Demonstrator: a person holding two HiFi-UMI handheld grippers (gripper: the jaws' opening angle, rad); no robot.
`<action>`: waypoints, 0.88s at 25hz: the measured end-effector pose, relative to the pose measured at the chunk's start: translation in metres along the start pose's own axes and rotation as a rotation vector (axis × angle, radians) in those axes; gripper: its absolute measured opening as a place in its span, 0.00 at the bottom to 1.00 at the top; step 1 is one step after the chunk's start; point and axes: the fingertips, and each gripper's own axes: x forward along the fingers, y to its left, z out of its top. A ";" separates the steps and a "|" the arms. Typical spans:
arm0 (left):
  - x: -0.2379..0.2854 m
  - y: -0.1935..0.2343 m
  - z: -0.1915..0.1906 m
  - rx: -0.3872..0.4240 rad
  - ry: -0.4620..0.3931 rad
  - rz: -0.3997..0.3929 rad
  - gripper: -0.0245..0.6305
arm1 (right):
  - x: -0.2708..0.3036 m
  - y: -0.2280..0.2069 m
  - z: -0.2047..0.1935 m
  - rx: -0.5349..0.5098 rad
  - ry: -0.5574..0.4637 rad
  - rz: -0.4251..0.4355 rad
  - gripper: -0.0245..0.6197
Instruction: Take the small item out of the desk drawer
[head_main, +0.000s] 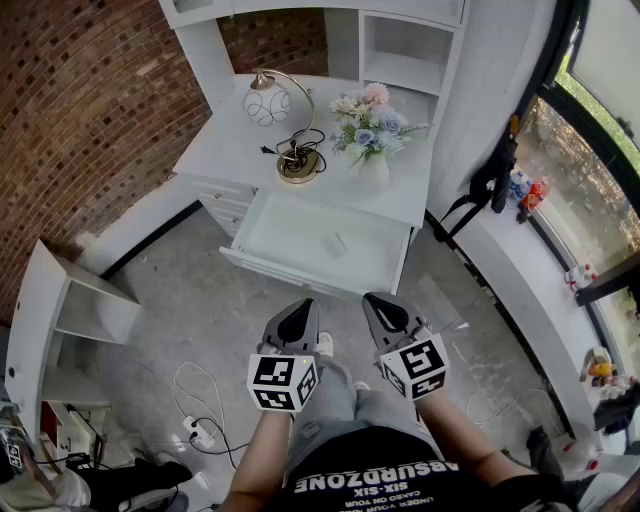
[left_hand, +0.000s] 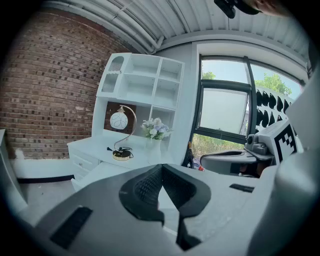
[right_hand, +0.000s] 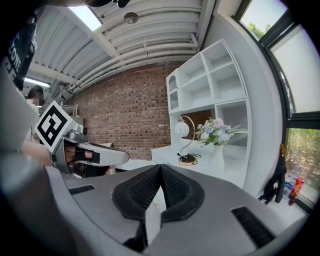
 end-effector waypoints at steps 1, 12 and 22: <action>0.003 0.005 0.002 0.002 -0.002 -0.002 0.05 | 0.005 0.000 0.000 0.001 0.002 -0.004 0.03; 0.050 0.050 0.020 0.015 0.022 -0.035 0.05 | 0.065 -0.027 0.015 0.019 -0.006 -0.040 0.04; 0.092 0.102 0.038 0.010 0.032 -0.055 0.05 | 0.126 -0.045 0.027 0.038 0.015 -0.041 0.15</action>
